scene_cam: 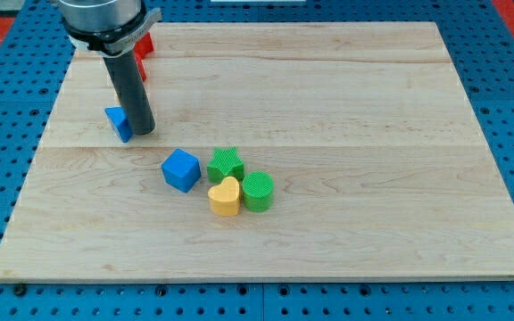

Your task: Push the blue cube and green star to the left side of the board

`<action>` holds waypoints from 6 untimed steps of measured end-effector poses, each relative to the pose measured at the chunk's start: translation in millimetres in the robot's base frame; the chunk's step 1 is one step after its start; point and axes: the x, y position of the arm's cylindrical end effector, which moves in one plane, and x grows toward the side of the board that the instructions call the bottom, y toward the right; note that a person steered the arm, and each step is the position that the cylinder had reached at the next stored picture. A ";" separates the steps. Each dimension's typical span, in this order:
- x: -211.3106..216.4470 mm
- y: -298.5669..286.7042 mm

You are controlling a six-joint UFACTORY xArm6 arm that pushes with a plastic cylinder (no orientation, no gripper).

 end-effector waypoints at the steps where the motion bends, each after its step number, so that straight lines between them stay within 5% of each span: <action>1: -6.3 83.6; 2: -10.9 174.6; 3: 34.2 231.6; 6: 70.8 80.7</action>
